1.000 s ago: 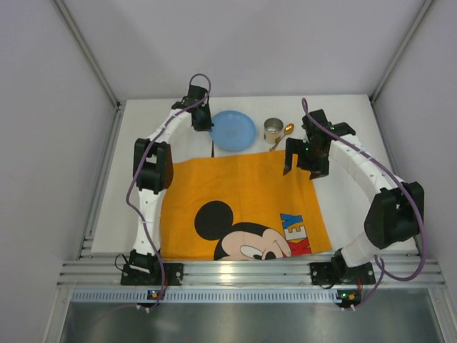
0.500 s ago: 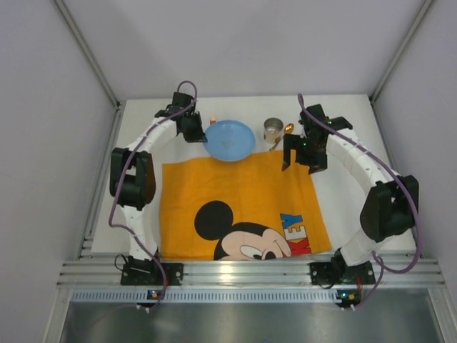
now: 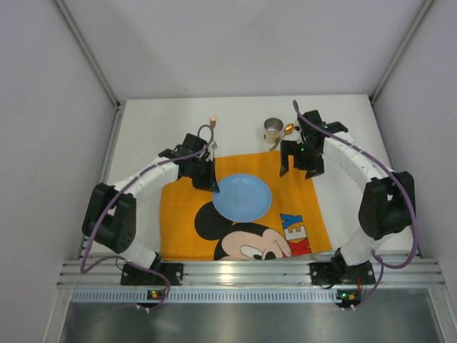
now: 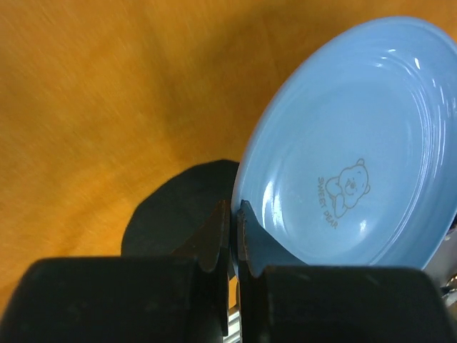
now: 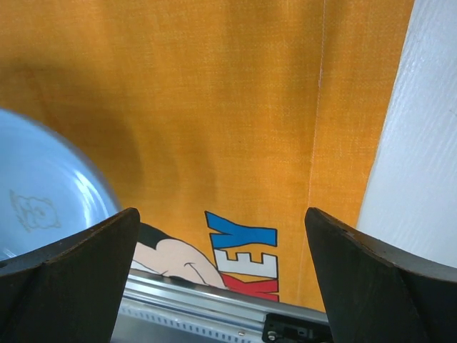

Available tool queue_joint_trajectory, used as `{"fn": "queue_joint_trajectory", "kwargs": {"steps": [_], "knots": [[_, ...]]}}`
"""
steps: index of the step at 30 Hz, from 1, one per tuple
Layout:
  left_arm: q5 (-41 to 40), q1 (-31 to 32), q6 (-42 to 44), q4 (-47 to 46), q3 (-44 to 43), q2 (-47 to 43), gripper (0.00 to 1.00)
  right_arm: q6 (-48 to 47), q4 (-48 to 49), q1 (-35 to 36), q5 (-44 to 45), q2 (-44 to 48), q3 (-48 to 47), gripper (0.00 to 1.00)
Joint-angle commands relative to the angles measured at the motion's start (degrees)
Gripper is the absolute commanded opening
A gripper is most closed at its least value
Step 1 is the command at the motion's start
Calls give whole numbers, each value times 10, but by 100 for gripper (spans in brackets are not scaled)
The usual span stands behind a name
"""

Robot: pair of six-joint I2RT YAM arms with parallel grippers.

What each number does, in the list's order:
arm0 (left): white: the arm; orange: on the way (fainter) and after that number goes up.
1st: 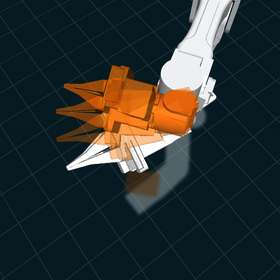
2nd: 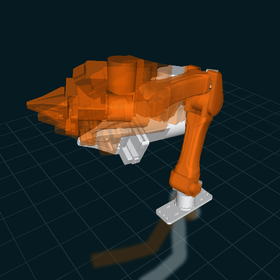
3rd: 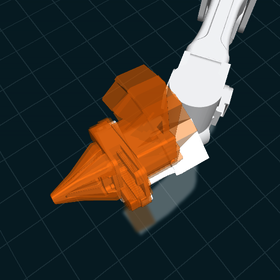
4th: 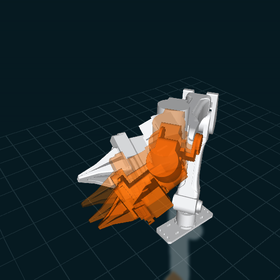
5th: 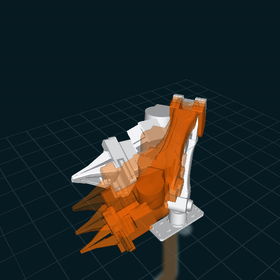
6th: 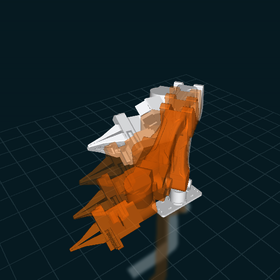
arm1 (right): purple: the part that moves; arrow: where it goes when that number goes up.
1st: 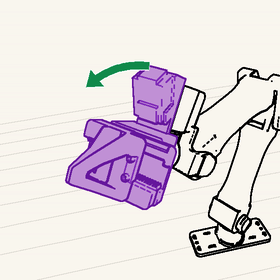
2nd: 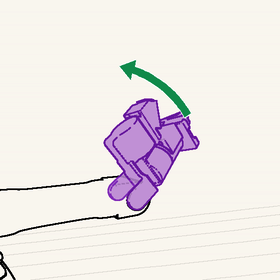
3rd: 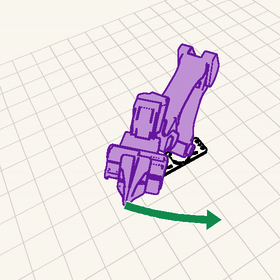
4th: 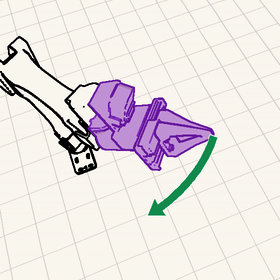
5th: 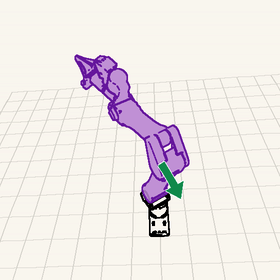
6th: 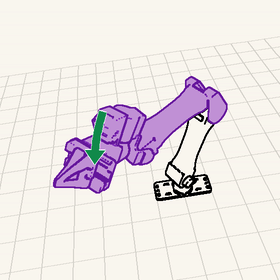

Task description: Set the dinner table for one person

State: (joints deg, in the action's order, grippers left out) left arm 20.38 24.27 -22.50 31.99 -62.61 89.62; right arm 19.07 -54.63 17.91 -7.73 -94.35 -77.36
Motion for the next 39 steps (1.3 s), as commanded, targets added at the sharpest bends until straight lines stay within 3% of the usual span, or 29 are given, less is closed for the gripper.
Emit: {"fn": "queue_joint_trajectory", "kwargs": {"steps": [1,3,4,6,7,8,15,21,24,25,28,29,39], "knots": [[-12,36,4,4,25,3,0,-13,27,-6,-10,12,11,100],[-38,54,-13,2,35,14,0,-18,27,-6,-10,20,19,100],[-53,57,-31,-2,38,17,6,-19,29,-6,-9,21,22,100],[-70,67,-46,-15,42,18,41,-21,28,-8,-6,28,31,100],[-82,68,-53,-16,40,17,66,-22,29,-9,-6,31,34,100],[-89,68,-54,-11,31,18,98,-21,30,-9,-6,34,35,100],[-217,48,-47,63,-65,19,98,-18,37,-11,-15,18,12,100],[-207,-41,-14,69,-97,80,96,-1,75,-26,-55,-73,-63,99],[-190,-61,10,40,-88,119,95,9,99,-40,-89,-136,-82,71],[-189,-65,11,26,-88,130,95,11,104,-45,-94,-163,-88,39],[-172,-79,14,15,-100,170,95,16,113,-56,-95,-210,-105,4],[-168,-82,15,14,-112,179,94,14,115,-60,-94,-221,-113,0],[-199,-114,46,31,-189,298,93,12,117,-103,-91,-279,-106,0]]}}
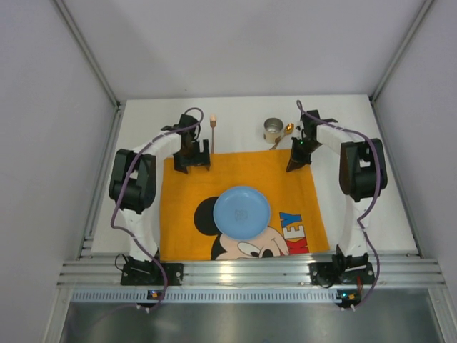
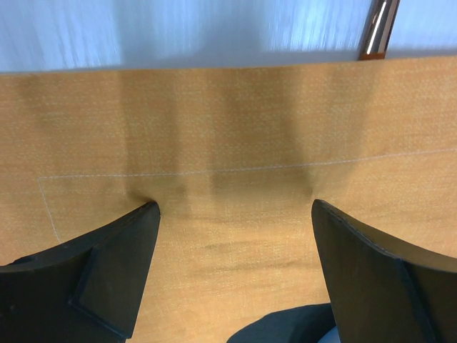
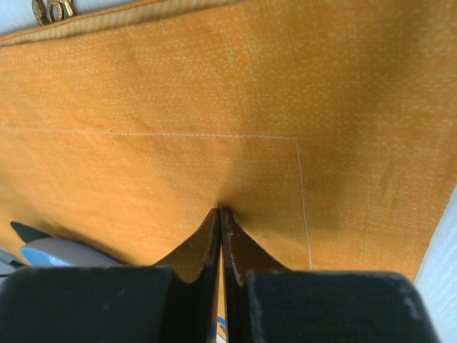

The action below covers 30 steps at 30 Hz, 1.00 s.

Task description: Set the dinner table for one person

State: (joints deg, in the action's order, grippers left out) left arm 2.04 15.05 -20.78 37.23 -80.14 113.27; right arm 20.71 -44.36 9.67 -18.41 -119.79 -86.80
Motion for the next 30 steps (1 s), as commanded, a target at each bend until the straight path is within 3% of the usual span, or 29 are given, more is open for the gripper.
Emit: {"fn": "queue_joint_trajectory", "kwargs": {"steps": [1,14,21,24,27,28,30], "knots": [[-15,-25,30,-21,-33,79,93,-4,15,-24,15,-35,-14,0],[-1,-36,36,34,-159,150,93,-1,-20,-47,-6,-99,-129,0],[-40,-36,-58,81,-191,95,95,7,-26,-47,-29,-81,-158,1],[-56,-36,-93,96,-222,74,96,12,-35,-47,-45,-55,-155,7],[-71,-35,-98,81,-251,70,96,20,-36,-46,-57,-9,-123,27],[-71,-35,-94,55,-262,71,97,20,-35,-46,-58,19,-111,44],[-64,-34,-81,28,-275,87,97,19,-33,-43,-58,47,-74,55]]}}
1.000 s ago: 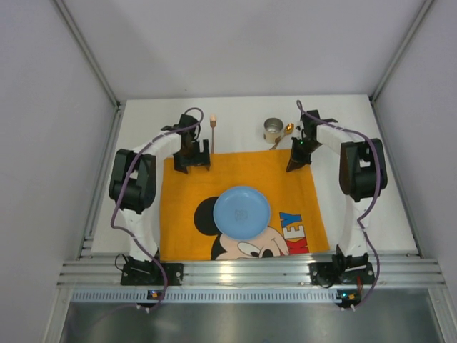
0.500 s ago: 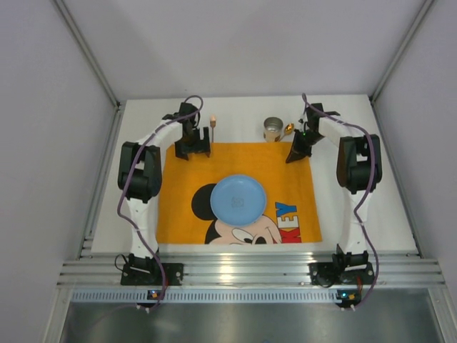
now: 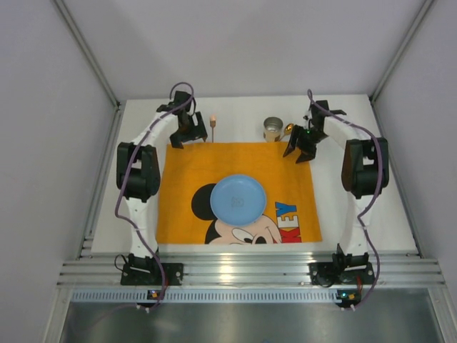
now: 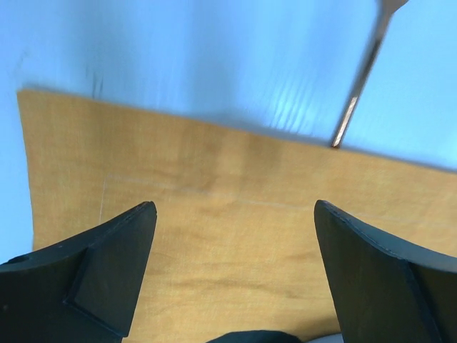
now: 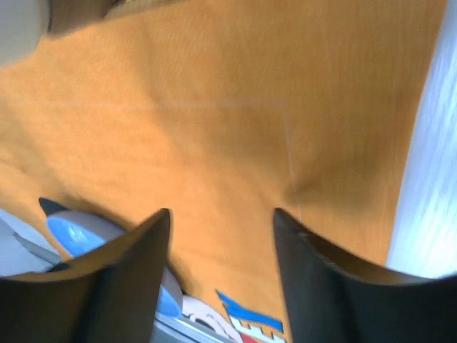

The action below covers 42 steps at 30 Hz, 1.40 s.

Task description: Set the dinner table for one person

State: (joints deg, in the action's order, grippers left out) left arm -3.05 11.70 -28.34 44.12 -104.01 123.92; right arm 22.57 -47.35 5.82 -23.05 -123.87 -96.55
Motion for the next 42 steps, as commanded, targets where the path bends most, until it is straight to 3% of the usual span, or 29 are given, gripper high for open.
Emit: {"fn": "queue_joint_trajectory", "kwargs": {"steps": [1,4,10,18,23,27,30,32,34,35,38,42], "knots": [[-7,1,-1,-74,-54,-11,97,-2,-3,-5,-11,116,37,64],[14,10,20,-119,-109,34,97,-3,-2,-5,-9,160,96,70],[10,29,21,-99,-263,177,92,-13,-3,-5,-4,208,155,72],[-39,53,48,-83,-344,259,74,-17,-12,-6,2,229,184,72],[-99,69,94,-42,-345,282,60,-18,-17,-10,4,224,183,72],[-148,84,119,11,-324,290,58,-18,-18,-12,7,222,184,72],[-147,83,108,19,-287,291,44,-19,-18,-14,8,223,189,71],[-136,80,99,20,-277,293,22,-20,-19,-14,7,224,194,71],[-135,77,98,21,-274,296,17,-23,-20,-14,9,230,202,72],[-131,75,103,19,-277,299,10,-25,-20,-15,11,231,204,72],[-134,64,105,21,-294,310,0,-30,-20,-16,13,238,219,71],[-122,46,96,5,-322,319,0,-31,-18,-16,14,240,238,72]]}}
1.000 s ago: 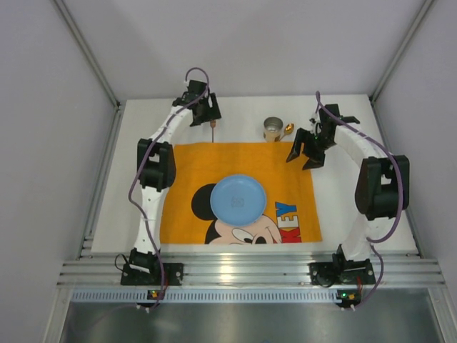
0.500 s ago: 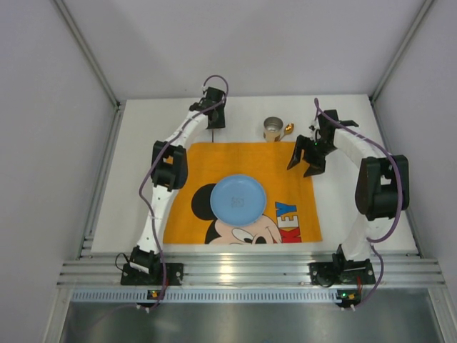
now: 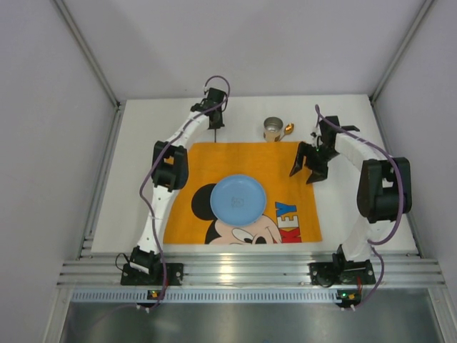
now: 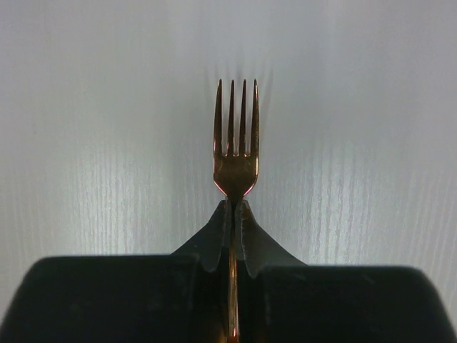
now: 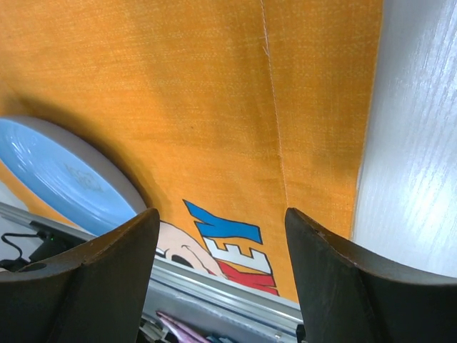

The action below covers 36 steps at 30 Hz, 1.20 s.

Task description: Set the dinner table for one person

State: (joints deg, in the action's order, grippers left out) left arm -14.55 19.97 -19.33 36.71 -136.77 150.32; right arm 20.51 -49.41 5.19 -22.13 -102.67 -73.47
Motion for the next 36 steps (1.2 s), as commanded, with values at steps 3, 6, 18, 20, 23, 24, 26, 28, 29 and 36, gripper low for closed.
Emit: {"fn": "queue_joint_trajectory", "kwargs": {"steps": [3,6,18,20,23,24,26,28,29,36], "knots": [[23,-51,4,65,-33,52,0,-12,9,-10,8,27,11,71],[35,-60,17,34,-67,21,0,-13,19,-10,-1,27,4,71],[-43,-66,55,-165,-50,-172,0,12,51,3,6,36,9,71],[-29,-66,70,-154,-35,-208,0,15,58,7,11,42,6,71],[-23,-68,76,-118,65,-288,0,16,60,12,9,41,-11,71],[-26,-68,76,-102,96,-309,0,17,59,12,9,41,-22,71],[-16,-68,58,-82,188,-363,0,20,59,13,9,39,-32,71],[2,-66,25,-23,235,-389,0,22,58,14,3,38,-45,71],[25,-65,12,-2,275,-403,0,23,57,14,1,37,-50,71],[45,4,-80,49,552,-518,0,32,49,14,-11,50,-86,71]]}}
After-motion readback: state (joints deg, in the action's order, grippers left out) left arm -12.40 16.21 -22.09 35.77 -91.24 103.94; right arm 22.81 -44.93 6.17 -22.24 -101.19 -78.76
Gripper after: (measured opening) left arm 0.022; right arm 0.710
